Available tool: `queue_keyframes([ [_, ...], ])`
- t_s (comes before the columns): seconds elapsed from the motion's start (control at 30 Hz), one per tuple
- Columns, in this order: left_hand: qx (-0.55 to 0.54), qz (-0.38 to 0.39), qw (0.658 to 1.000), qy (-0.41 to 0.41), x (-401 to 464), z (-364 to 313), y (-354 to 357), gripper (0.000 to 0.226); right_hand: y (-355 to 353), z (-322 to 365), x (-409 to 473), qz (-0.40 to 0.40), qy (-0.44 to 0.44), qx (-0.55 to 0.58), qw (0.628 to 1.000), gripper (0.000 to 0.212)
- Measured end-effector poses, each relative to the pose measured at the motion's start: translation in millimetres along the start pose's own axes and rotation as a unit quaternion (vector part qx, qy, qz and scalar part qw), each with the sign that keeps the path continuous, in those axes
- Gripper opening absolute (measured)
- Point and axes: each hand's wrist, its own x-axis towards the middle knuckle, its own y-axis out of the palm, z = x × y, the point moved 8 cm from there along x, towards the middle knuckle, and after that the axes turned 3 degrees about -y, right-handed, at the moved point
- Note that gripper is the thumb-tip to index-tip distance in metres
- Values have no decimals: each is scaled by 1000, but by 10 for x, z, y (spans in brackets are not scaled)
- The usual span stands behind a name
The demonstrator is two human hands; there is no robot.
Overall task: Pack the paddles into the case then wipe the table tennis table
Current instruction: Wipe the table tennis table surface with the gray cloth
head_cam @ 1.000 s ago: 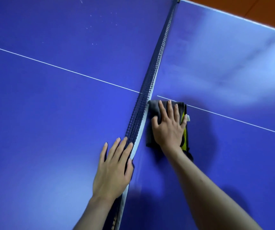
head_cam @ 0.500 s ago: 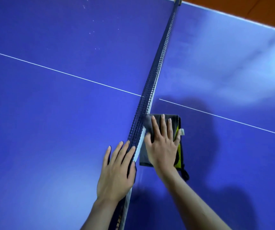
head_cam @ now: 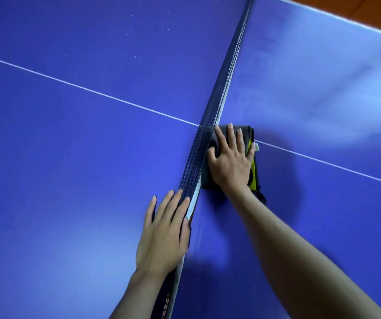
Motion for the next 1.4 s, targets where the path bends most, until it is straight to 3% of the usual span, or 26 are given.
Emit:
queue_keyframes([
  [0.33, -54, -25, 998, -10, 10, 40, -20, 47, 31, 77, -879, -16, -21, 9, 1000, 62],
  [0.6, -165, 50, 985, -28, -88, 127, -46, 63, 51, 213, -2256, -39, -30, -1, 999, 61],
  [0.73, -162, 106, 981, -9, -566, 163, -89, 73, 45, 278, -2914, -61, -41, 3, 997, 59],
  [1.07, -152, 104, 983, -13, -1835, 357, -325, 65, 40, 416, -4440, -58, -66, -16, 996, 60],
  [1.4, -157, 114, 981, -15, -2559, 404, -470, 60, -17, 394, -5842, -25, -80, -28, 996, 58],
])
